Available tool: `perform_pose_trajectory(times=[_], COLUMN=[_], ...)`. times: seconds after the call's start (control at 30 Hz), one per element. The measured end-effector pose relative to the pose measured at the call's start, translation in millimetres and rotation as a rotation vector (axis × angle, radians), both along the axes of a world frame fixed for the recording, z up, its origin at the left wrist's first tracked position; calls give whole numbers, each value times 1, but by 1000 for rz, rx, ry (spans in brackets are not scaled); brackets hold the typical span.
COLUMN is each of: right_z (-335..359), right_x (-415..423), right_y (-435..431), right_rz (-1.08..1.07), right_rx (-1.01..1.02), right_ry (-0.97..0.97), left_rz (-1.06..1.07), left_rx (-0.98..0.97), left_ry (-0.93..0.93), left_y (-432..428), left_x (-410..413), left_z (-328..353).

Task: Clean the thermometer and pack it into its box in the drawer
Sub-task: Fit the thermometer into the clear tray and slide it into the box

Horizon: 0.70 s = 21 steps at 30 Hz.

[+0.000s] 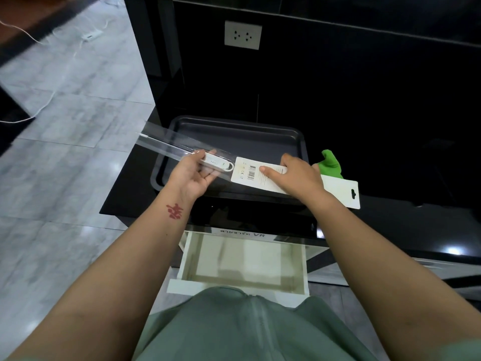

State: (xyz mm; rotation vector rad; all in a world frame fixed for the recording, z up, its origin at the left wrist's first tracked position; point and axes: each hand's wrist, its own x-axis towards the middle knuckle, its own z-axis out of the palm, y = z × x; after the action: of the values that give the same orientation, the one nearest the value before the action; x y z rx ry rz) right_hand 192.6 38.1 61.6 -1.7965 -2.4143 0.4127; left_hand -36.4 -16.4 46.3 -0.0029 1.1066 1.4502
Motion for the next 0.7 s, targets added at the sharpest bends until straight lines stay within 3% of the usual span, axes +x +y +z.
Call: perform_pose_trajectory(times=[0.27,0.7], right_z=[-2,0], right_x=[-8,-31], right_y=[-1,1], right_rz=[-33,-15], right_rx=[78,-57], right_ry=[-6,20], left_rz=[-6,-154], left_rx=[29,39], left_ry=[-63,-91], left_y=[-2,-15], left_x=[13,55], left_z=[-3,-5])
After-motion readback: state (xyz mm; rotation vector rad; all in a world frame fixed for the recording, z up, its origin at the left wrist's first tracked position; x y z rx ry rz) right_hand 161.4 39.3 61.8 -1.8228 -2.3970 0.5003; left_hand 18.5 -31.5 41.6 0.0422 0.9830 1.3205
